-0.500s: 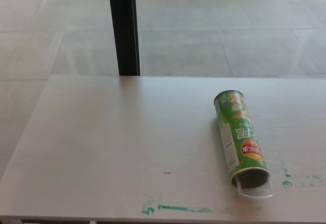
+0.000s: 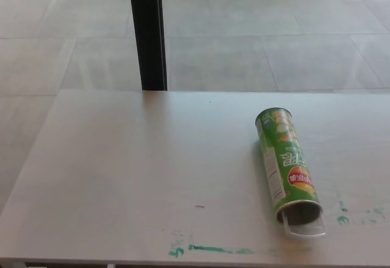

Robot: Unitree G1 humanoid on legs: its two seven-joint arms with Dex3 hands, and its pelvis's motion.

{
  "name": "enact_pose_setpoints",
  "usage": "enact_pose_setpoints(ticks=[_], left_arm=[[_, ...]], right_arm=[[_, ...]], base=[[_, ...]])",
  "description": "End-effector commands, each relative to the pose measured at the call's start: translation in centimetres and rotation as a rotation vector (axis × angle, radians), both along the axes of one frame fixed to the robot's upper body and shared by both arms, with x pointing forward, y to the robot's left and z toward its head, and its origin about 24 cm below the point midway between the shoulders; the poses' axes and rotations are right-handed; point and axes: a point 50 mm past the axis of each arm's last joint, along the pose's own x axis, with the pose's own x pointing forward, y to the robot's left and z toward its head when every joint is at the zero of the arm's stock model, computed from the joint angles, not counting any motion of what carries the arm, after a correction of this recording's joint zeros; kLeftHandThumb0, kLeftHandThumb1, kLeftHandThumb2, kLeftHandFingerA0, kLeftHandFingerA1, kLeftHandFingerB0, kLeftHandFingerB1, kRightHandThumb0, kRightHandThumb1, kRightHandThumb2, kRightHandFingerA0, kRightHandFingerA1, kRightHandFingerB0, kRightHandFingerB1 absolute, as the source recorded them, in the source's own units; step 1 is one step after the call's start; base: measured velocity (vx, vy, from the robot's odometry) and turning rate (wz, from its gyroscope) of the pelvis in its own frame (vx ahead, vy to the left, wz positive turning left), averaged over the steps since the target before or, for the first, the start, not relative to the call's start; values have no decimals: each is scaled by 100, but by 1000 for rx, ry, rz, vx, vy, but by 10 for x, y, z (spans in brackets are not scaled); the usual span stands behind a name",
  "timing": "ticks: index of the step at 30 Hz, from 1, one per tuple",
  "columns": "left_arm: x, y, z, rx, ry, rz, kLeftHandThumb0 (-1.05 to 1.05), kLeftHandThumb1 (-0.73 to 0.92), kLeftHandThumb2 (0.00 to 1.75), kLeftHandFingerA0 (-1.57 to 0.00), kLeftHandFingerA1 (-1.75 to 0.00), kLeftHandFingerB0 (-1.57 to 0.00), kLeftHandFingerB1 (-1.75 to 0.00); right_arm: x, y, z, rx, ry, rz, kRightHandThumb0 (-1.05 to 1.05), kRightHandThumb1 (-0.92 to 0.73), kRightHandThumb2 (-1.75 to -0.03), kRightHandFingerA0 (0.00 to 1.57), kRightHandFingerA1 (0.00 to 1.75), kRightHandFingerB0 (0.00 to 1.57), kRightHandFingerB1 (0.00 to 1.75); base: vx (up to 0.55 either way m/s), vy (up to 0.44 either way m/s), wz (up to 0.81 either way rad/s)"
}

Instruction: Use the finger on the right hand of the robot to pull out the chips tray kept inside a container in the middle of the desk

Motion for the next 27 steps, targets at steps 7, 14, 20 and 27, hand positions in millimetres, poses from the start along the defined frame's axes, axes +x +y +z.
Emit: enact_pose_setpoints(ticks=[7, 14, 20, 27], left_arm=[[1, 7, 7, 13, -29, -12, -51, 68, 60, -54, -68, -46, -47], [2, 7, 7, 15, -31, -8, -50, 68, 61, -55, -69, -45, -47], [1, 7, 7, 10, -32, -8, -51, 69, 60, -56, -69, -45, -48], [1, 9, 8, 14, -28, -13, -51, 67, 60, -53, -67, -46, -48]], right_arm=[[46, 71, 83, -217, -124, 422, -3, -62, -56, 82, 103, 20, 34], [60, 106, 72, -404, 9, 557, -11, -58, -57, 87, 103, 26, 33], [64, 131, 56, -436, 74, 637, -18, -58, -57, 85, 107, 26, 33], [74, 152, 41, -524, 119, 750, -18, -58, -58, 87, 108, 27, 33]], base=[[0, 0, 0], [0, 0, 0], [0, 0, 0], [0, 0, 0]])
